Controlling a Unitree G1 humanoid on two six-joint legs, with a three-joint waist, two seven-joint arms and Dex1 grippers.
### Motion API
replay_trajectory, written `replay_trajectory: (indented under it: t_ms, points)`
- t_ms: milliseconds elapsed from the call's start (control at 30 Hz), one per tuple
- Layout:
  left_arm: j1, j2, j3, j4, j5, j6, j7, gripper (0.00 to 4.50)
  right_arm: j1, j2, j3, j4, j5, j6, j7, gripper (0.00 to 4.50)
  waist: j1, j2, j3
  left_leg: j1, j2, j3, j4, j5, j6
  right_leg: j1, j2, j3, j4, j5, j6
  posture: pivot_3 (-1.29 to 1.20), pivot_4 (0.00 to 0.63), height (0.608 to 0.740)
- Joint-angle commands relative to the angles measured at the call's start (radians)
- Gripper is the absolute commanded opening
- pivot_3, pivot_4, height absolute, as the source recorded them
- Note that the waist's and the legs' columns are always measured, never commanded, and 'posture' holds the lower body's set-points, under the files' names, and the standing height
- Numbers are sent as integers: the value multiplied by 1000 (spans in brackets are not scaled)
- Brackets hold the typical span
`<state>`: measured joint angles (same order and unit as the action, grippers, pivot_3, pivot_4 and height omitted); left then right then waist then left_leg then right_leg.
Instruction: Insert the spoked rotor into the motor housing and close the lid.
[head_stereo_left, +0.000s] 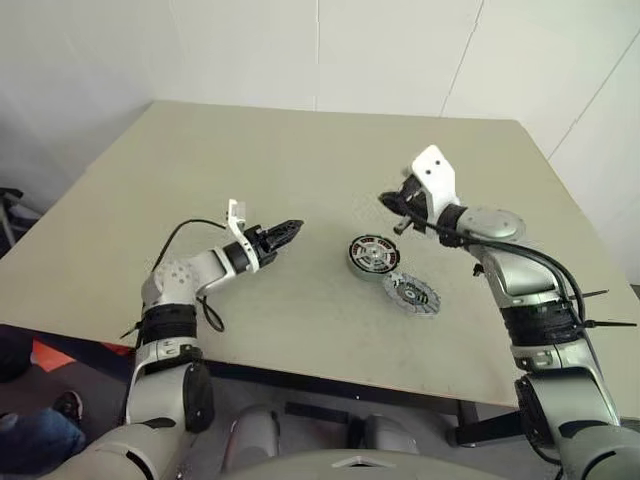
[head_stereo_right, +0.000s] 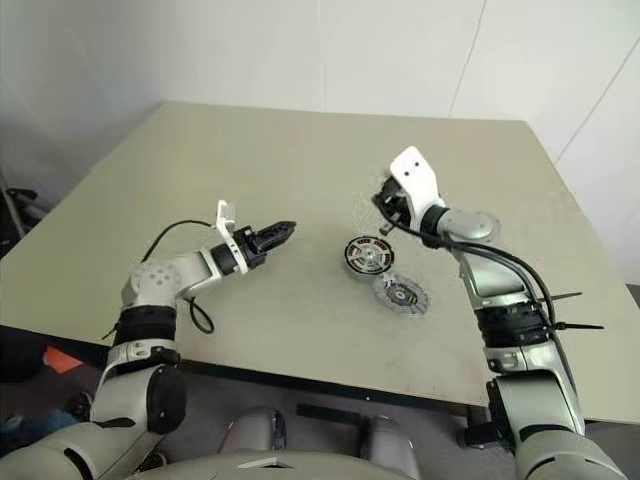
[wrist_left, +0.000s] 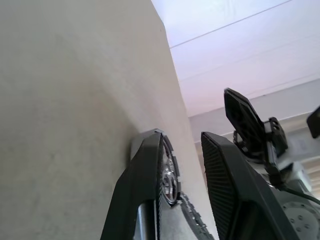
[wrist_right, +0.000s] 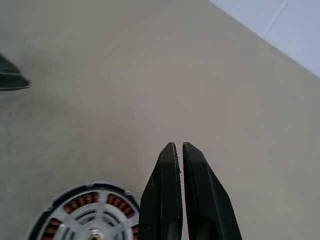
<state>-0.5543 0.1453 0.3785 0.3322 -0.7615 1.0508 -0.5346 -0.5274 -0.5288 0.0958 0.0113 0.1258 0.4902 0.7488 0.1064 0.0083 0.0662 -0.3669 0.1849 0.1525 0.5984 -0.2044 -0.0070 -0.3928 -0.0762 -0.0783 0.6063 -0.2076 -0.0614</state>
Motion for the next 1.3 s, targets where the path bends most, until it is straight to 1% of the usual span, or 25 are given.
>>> replay_trajectory:
  t_ms: [33, 200, 367, 433, 467, 500, 600, 667, 767, 867, 900, 967, 1033, 1067, 1100, 1133, 1167, 1233, 1300]
  points:
    - [19, 13, -13, -92, 3, -55, 10, 1289, 11, -16, -5, -15, 11, -1, 20, 188, 0, 0, 0, 1, 0, 0, 0, 0, 0, 1, 0, 0, 0, 0, 0, 0, 0, 740]
    - [35, 24, -5, -133, -11, -66, 31, 1289, 41, -3, 35, 40, -12, -13, 24, 188, -4, 0, 0, 7, 1, 0, 0, 1, -2, 5, 0, 0, 1, 0, 1, 0, 0, 740]
    - [42, 27, 2, -137, -10, -92, 57, 1289, 81, 27, 89, 193, -55, -46, 4, 188, -10, 0, 0, 7, 1, 0, -1, 1, -2, 5, 0, 0, 0, 0, 0, 0, 0, 740]
    - [43, 32, 7, -127, -10, -103, 64, 1289, 84, 32, 99, 233, -77, -64, -14, 188, -11, -1, -1, 7, 0, 0, -1, 1, -2, 6, 0, 0, 0, 0, 0, 0, 0, 740]
    - [44, 35, 10, -121, -9, -109, 66, 1289, 81, 34, 97, 242, -81, -71, -20, 188, -11, -2, -1, 8, 1, 0, -1, 1, -2, 8, 0, 0, 0, 0, 1, 0, 0, 740]
    - [45, 38, 11, -116, -9, -114, 68, 1289, 77, 36, 92, 245, -81, -77, -23, 188, -11, -2, -1, 13, 1, 0, -1, 1, -2, 10, 0, 0, -1, -4, 7, 0, 0, 740]
    - [48, 48, 12, -103, -8, -126, 68, 1289, 49, 33, 61, 239, -65, -114, -20, 188, -11, -2, -1, 20, 0, 0, -1, 1, -2, 17, 0, 0, -1, -5, 9, 0, 0, 740]
    - [49, 52, 12, -96, -7, -134, 67, 1289, 22, 20, 44, 218, -63, -158, -15, 188, -11, -2, -1, 21, 0, 0, -1, 1, -2, 19, 0, 0, -2, -5, 9, 0, 0, 740]
    - [51, 57, 2, -98, 2, -153, 60, 1289, -48, -21, 32, 151, -39, -191, 56, 188, -10, -1, -1, 18, 0, 0, -1, 1, -2, 16, 0, 0, -2, -5, 9, 0, 0, 740]
    - [58, 64, -34, -113, 34, -191, 48, 1289, -141, -81, 59, 150, -64, -261, 143, 188, -10, -1, -1, 12, 0, 0, -1, 1, -2, 9, 0, 1, 0, -4, 8, 0, 0, 740]
    - [63, 68, -57, -122, 57, -212, 44, 1289, -177, -108, 79, 164, -75, -291, 196, 188, -10, -1, -1, 10, 0, 0, -1, 1, -2, 7, 1, 1, 0, -1, 3, 0, 0, 740]
    - [74, 85, -111, -136, 103, -241, 30, 1289, -229, -171, 137, 187, -100, -390, 339, 188, -9, -1, -1, 6, 1, 0, -1, 1, -2, 4, 1, 0, 0, -1, 1, 0, 0, 740]
    - [86, 107, -167, -157, 149, -266, 17, 1311, -265, -236, 210, 235, -137, -502, 498, 563, -9, -2, -1, 1, 2, -1, -1, 0, 0, 1, 1, 0, 0, -1, 1, 0, 0, 740]
    - [92, 117, -190, -171, 168, -281, 10, 1311, -290, -265, 257, 285, -188, -580, 550, 750, -9, -2, -1, 1, 2, 0, -1, 0, 1, 1, 1, 0, 0, -2, 1, 0, 0, 740]
    - [96, 123, -205, -181, 181, -293, 6, 1311, -313, -285, 293, 336, -232, -648, 585, 1037, -8, -2, -1, 0, 2, 0, 0, -1, 3, 1, 1, 0, 0, -3, 1, 0, 0, 740]
    - [100, 127, -215, -190, 190, -302, 4, 1311, -342, -298, 331, 395, -286, -724, 599, 1412, -7, -2, -1, -1, 2, 0, 0, -1, 4, 0, 1, -1, 0, -3, 1, 0, 0, 740]
    - [107, 131, -221, -200, 198, -311, 4, 1311, -382, -299, 371, 464, -353, -811, 585, 1700, -9, -2, -1, -2, 2, 0, 1, -1, 5, 0, 1, -1, 0, -3, 1, 0, 0, 740]
    - [118, 132, -224, -213, 205, -320, 7, 1311, -444, -291, 428, 573, -443, -941, 568, 2433, -11, -2, -1, -5, 1, 0, 4, -1, 4, -3, 0, -1, 2, -2, 1, 0, 0, 740]
    - [132, 126, -222, -224, 204, -324, 15, 1311, -494, -271, 468, 668, -503, -1030, 551, 3087, -13, -2, -1, -6, 1, 0, 6, -2, 3, -5, 0, -1, 4, -2, 0, 0, 0, 740]
